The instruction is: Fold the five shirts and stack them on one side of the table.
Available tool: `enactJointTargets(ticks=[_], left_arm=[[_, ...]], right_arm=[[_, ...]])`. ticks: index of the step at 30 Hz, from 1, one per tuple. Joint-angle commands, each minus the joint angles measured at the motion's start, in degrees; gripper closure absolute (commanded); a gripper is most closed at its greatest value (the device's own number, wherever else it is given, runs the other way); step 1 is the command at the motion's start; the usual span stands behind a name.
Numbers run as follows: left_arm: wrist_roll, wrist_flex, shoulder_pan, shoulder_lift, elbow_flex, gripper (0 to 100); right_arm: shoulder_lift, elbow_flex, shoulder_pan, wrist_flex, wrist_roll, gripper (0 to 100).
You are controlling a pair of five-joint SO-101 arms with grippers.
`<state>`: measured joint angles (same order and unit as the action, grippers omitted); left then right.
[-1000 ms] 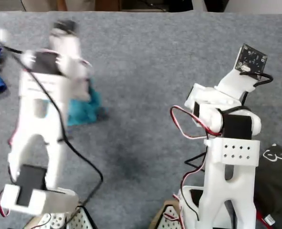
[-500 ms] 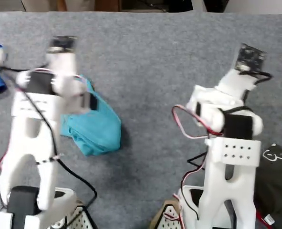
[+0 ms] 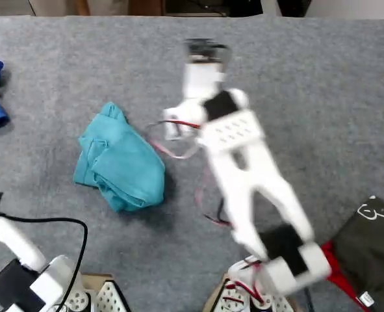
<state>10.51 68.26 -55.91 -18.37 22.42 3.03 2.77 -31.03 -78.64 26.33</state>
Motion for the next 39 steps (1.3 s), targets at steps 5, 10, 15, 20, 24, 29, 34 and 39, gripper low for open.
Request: enactJointTargets(ticks=[5, 10, 15, 20, 24, 29, 34, 39], left_arm=[[8.88, -8.09, -10.02, -2.07, 12.4, 72], [12.48, -10.29, -14.24, -2.07, 16.97, 72], [15.82, -10.29, -15.21, -2.07, 18.46, 72], [16.0, -10.29, -14.95, -2.07, 18.73, 72], [16.0, -10.29, -14.15, -2.07, 18.73, 72], [15.91, -10.29, -12.48, -2.07, 18.73, 72], [15.91, -10.29, -10.81, -2.07, 20.13, 72], [15.82, -10.29, -9.14, -2.07, 21.71, 72]], right_arm=[[26.68, 30.55, -13.14, -10.29, 0.62, 80.7], [40.04, 46.73, -17.71, -15.56, 0.62, 80.8], [51.65, 58.33, -18.24, -18.9, 0.62, 82.5], [57.89, 68.88, -12.7, -23.38, 0.62, 98.8], [56.75, 72.66, -6.9, -23.74, 0.35, 99.3], [52.88, 69.93, 1.63, -23.74, 0.18, 99.2], [48.57, 60.35, 12.0, -23.74, -1.93, 99.2], [44.0, 47.96, 22.99, -23.74, -5.71, 99.2]])
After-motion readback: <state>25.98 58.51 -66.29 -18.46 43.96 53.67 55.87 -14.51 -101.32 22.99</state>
